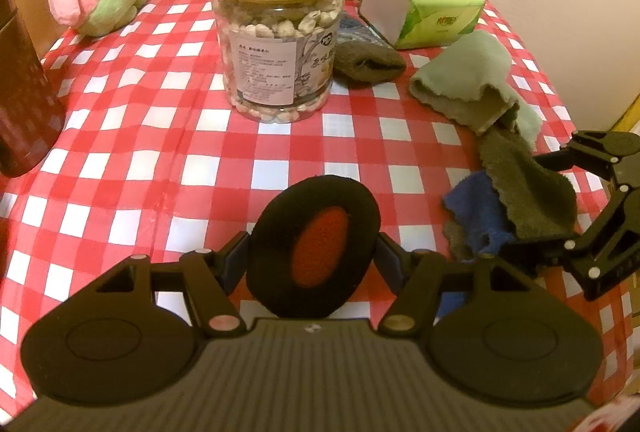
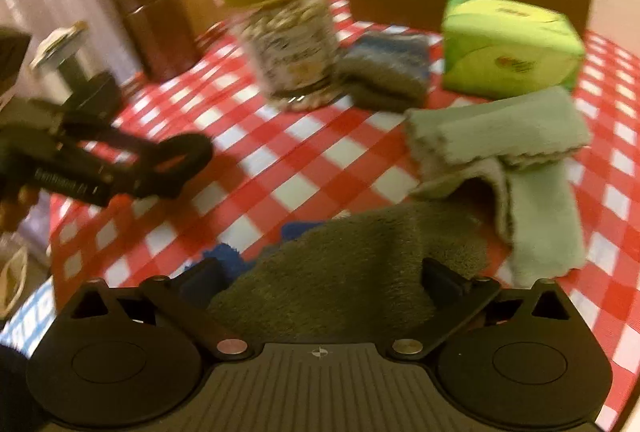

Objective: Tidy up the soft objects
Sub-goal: 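Lift the grey towel and blue cloth with the right gripper while the left holds the pad, then carry the pad and grey towel with both grippers over the brown box, then open both grippers to drop the pad and towel into the box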

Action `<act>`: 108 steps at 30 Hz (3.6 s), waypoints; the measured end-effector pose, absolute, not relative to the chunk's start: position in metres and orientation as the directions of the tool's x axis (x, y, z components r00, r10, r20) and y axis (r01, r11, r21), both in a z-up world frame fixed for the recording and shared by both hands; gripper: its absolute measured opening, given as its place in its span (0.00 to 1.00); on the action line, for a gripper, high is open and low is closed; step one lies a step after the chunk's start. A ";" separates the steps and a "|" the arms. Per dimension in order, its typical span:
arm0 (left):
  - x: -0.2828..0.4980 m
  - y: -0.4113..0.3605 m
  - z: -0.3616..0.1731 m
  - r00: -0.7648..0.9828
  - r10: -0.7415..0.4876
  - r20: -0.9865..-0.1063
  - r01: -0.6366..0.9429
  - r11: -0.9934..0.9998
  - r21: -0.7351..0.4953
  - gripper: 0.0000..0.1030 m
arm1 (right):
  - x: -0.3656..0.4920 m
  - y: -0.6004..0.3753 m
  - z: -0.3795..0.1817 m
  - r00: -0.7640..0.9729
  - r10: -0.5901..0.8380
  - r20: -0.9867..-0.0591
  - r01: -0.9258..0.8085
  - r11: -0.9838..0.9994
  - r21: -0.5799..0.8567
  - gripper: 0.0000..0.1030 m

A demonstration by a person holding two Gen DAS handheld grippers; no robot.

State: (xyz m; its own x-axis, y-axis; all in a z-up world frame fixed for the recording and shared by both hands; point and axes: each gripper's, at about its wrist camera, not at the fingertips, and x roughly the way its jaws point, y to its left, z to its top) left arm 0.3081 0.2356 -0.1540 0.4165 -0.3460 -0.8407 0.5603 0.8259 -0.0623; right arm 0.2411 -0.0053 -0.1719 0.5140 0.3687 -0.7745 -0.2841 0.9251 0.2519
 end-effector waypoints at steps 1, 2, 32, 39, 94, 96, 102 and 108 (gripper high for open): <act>0.308 0.236 -0.154 0.417 -0.346 -0.841 0.559 0.827 -0.063 0.63 | 0.242 -0.005 -0.173 0.505 0.374 -0.778 -0.297 0.922 0.250 1.00; 0.307 0.237 -0.154 0.417 -0.346 -0.841 0.558 0.827 -0.064 0.63 | 0.242 -0.005 -0.174 0.495 0.383 -0.780 -0.314 0.916 0.251 1.00; 0.295 0.245 -0.154 0.420 -0.344 -0.840 0.556 0.829 -0.062 0.63 | 0.232 0.015 -0.178 0.567 0.138 -0.812 -0.313 0.948 -0.057 0.38; 0.298 0.253 -0.145 0.439 -0.348 -0.829 0.556 0.830 -0.054 0.63 | 0.225 0.015 -0.169 0.563 0.143 -0.814 -0.268 0.963 -0.016 0.35; 0.669 0.087 -0.038 0.580 -0.445 -0.682 0.671 0.736 0.091 0.63 | 0.579 -0.085 -0.037 0.820 0.013 -0.572 0.126 0.971 0.204 0.37; 0.678 0.079 -0.041 0.577 -0.446 -0.684 0.670 0.737 0.084 0.63 | 0.588 -0.090 -0.042 0.816 -0.009 -0.577 0.148 0.970 0.194 0.39; 0.693 0.062 -0.044 0.579 -0.453 -0.678 0.665 0.743 0.072 0.73 | 0.604 -0.106 -0.048 0.850 -0.036 -0.525 0.191 0.951 0.244 0.78; 0.687 0.067 -0.049 0.571 -0.437 -0.695 0.665 0.743 0.079 0.74 | 0.597 -0.114 -0.045 0.852 -0.032 -0.522 0.200 0.942 0.269 0.78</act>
State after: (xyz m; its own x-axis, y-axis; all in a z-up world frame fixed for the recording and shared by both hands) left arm 0.6871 0.0673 -0.0494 0.5709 -0.4371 -0.6950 0.6650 0.7426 0.0792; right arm 0.5972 -0.1136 -0.0452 0.8524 -0.0323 -0.5219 0.2004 0.9421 0.2690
